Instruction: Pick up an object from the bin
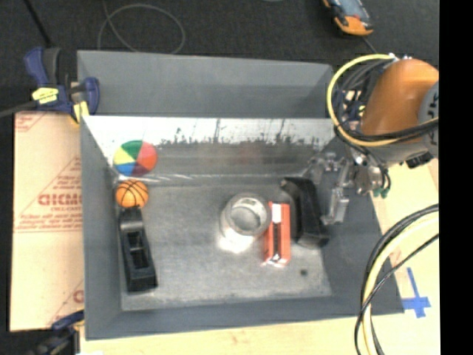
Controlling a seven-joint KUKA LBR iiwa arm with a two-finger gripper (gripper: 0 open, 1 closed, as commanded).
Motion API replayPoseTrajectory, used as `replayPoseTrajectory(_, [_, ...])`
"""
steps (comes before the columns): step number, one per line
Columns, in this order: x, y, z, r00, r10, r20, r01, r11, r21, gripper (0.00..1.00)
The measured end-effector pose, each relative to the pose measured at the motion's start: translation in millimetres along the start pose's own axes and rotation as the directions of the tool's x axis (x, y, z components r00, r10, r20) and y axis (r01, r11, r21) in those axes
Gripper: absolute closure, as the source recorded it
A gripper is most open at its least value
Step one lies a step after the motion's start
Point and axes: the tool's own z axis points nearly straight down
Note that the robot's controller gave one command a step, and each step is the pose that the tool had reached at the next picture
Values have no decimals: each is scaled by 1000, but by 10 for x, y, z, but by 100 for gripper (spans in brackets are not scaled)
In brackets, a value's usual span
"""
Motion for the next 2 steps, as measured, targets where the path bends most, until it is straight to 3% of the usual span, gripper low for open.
replayPoseTrajectory(1, [3,3,-17,1000,-1,1,1,1000,0,0])
replayPoseTrajectory(2, [-41,74,-29,986,-168,6,168,986,3,0])
